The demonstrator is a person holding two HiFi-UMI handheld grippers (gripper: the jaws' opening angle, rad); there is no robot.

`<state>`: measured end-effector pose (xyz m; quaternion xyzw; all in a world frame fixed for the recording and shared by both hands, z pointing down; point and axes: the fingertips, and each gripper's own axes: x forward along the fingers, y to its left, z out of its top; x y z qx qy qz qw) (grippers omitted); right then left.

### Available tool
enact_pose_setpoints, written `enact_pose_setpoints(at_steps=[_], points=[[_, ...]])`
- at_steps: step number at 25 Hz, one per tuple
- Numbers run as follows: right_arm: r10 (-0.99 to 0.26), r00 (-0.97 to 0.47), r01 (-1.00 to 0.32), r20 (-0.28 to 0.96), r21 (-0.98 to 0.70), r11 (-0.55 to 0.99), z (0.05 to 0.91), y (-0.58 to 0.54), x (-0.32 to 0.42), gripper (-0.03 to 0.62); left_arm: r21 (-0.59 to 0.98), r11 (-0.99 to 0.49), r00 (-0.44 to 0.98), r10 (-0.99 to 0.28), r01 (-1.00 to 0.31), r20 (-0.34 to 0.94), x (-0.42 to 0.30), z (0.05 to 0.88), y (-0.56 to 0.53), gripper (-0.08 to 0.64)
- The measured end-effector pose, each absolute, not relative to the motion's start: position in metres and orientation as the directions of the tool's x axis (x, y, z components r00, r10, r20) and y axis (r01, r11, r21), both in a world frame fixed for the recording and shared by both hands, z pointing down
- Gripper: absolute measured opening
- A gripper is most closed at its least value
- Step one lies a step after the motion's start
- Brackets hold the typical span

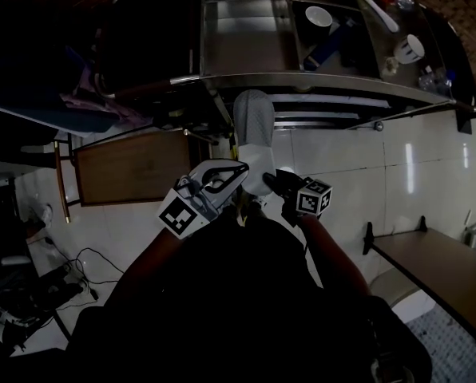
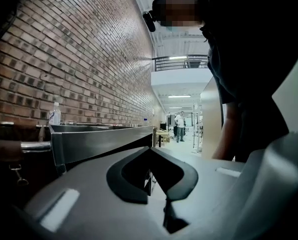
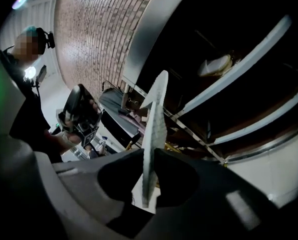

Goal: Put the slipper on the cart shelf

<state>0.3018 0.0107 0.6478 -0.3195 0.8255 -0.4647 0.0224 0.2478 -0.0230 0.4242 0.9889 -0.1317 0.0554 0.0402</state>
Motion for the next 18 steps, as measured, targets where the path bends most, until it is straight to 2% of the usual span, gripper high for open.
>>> enact_pose_setpoints(at_steps=[8,11,18], points=[[-0.603,-0.742,-0.548,0.294,-0.783,0.294,0.654,-0.019,0.315,0.063,0.119,-0.952,0.956,-0.268,-0.282,0.119,0.238,0.451,-0.034,0.003],[-0.614,-0.744,-0.532,0.264,-0.791,0.304,0.654,-0.033,0.314,0.063,0.097,-0.955,0.956,-0.269,-0.280,0.116,0.238,0.460,-0.042,0.003],[-0.607,-0.740,-0.555,0.289,-0.773,0.308,0.659,-0.063,0.309,0.063,0.048,-0.963,0.961,-0.260,-0.265,0.095,0.247,0.461,-0.052,0.003]])
